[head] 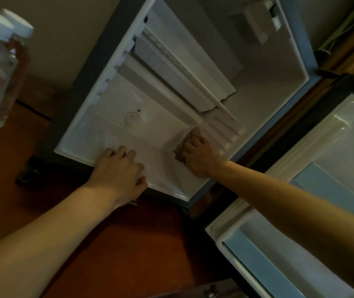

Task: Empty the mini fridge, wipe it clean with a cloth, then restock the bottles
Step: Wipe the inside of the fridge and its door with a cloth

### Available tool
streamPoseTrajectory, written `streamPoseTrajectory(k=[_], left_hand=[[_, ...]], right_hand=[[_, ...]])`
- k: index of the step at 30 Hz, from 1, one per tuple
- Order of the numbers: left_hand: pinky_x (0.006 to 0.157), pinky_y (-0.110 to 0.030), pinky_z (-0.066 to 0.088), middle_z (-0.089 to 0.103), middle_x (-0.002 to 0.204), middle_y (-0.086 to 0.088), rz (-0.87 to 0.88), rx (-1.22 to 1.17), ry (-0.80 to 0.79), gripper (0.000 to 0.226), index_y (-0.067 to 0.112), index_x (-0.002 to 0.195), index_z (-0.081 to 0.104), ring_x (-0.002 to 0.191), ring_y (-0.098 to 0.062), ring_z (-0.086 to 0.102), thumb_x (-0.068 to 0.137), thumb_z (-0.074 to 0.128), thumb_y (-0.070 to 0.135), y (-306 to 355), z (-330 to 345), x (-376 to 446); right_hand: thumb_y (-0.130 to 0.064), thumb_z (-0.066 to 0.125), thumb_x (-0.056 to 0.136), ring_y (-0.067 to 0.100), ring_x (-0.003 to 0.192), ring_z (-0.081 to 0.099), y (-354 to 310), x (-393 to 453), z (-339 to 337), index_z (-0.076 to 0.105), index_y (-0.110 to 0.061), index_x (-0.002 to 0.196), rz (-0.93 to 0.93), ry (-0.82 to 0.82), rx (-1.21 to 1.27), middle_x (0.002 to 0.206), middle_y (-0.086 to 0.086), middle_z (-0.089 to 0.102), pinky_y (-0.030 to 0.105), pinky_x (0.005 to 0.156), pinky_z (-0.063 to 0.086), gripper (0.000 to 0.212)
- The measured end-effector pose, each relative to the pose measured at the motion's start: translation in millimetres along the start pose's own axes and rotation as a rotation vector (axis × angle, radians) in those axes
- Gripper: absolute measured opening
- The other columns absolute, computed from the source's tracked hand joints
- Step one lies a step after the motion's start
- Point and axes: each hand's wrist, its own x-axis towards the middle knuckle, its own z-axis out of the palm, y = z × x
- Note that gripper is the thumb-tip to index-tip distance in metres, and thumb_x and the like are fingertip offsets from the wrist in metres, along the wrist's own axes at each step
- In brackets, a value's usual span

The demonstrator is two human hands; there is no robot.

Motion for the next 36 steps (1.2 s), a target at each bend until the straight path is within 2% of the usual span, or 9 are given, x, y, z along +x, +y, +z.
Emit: streamPoseTrajectory(k=[4,9,14,20,24,27,29,32,36], left_hand=[[0.104,-0.042,0.033,0.045,0.136,-0.003,-0.013,0.018,-0.011,0.048,0.029,0.133,0.056,0.128,-0.025,0.037,0.102,0.028,0.052,0.6,-1.2,5.7],[0.103,-0.042,0.033,0.046,0.132,-0.003,-0.010,0.011,-0.010,0.045,0.028,0.130,0.056,0.126,-0.026,0.037,0.102,0.029,0.050,1.2,-2.8,6.0],[0.098,-0.037,0.035,0.048,0.129,0.001,0.001,-0.006,-0.003,0.045,0.033,0.131,0.057,0.123,-0.022,0.040,0.101,0.029,0.052,-0.7,-3.5,2.9],[0.101,-0.034,0.034,0.049,0.132,0.006,0.004,-0.032,-0.007,0.047,0.037,0.139,0.052,0.125,-0.019,0.040,0.102,0.028,0.052,-2.9,-2.5,-1.2],[0.103,-0.034,0.033,0.048,0.135,0.005,0.007,-0.047,0.002,0.048,0.037,0.142,0.051,0.127,-0.019,0.038,0.102,0.029,0.051,-3.3,-1.4,-1.2],[0.103,-0.035,0.034,0.049,0.134,0.003,0.004,-0.056,-0.003,0.047,0.035,0.139,0.053,0.127,-0.020,0.038,0.101,0.029,0.050,-3.8,-0.5,0.2],[0.103,-0.036,0.034,0.049,0.132,0.002,0.003,-0.036,-0.002,0.047,0.034,0.137,0.055,0.126,-0.021,0.039,0.101,0.029,0.050,-3.6,-1.7,2.0],[0.101,-0.039,0.035,0.049,0.130,0.000,0.007,-0.024,0.000,0.045,0.032,0.132,0.058,0.123,-0.023,0.040,0.101,0.030,0.049,-3.1,-1.9,4.0],[0.099,-0.040,0.035,0.050,0.126,-0.002,0.001,-0.021,0.024,0.043,0.029,0.127,0.061,0.121,-0.024,0.041,0.100,0.032,0.048,-2.6,-0.2,4.1]], right_hand=[[-0.033,0.041,0.086,0.033,0.078,0.061,2.2,21.1,4.5,0.075,-0.013,0.078,-0.135,0.117,-0.062,0.083,0.011,0.068,0.046,0.089,0.030,0.041],[-0.037,0.028,0.086,0.033,0.085,0.059,-3.4,18.7,-1.6,0.074,-0.015,0.087,-0.114,0.006,-0.053,0.090,0.009,0.068,0.046,0.090,0.027,0.052],[-0.034,0.046,0.098,0.035,0.132,0.037,-4.9,-26.0,-24.6,0.058,-0.018,0.132,-0.145,-0.125,0.141,0.142,0.013,0.048,0.050,0.113,0.022,0.040],[-0.038,0.034,0.102,0.035,0.140,0.026,-11.1,-59.0,-33.7,0.037,-0.017,0.149,-0.254,-0.258,-0.110,0.155,0.011,0.032,0.050,0.120,0.012,0.051],[-0.038,0.043,0.099,0.034,0.131,0.039,-11.1,-39.9,-29.9,0.047,-0.019,0.142,-0.213,-0.254,-0.035,0.147,0.010,0.044,0.048,0.114,0.028,0.047],[-0.036,0.059,0.086,0.037,0.103,0.061,-7.1,-20.9,-22.8,0.074,-0.016,0.107,-0.167,-0.105,0.000,0.109,0.012,0.069,0.048,0.100,0.045,0.033],[-0.035,0.049,0.086,0.039,0.098,0.062,-9.9,-7.7,-10.3,0.076,-0.011,0.099,-0.156,-0.014,-0.033,0.102,0.015,0.070,0.052,0.101,0.044,0.038],[-0.035,0.073,0.071,0.039,0.092,0.063,-16.0,16.0,3.5,0.077,-0.009,0.092,-0.124,0.071,-0.053,0.093,0.016,0.071,0.055,0.107,0.034,0.033],[-0.038,0.058,0.088,0.039,0.113,0.054,-21.4,27.6,9.0,0.070,-0.012,0.116,-0.072,-0.015,-0.039,0.116,0.015,0.066,0.059,0.117,0.019,0.040]])
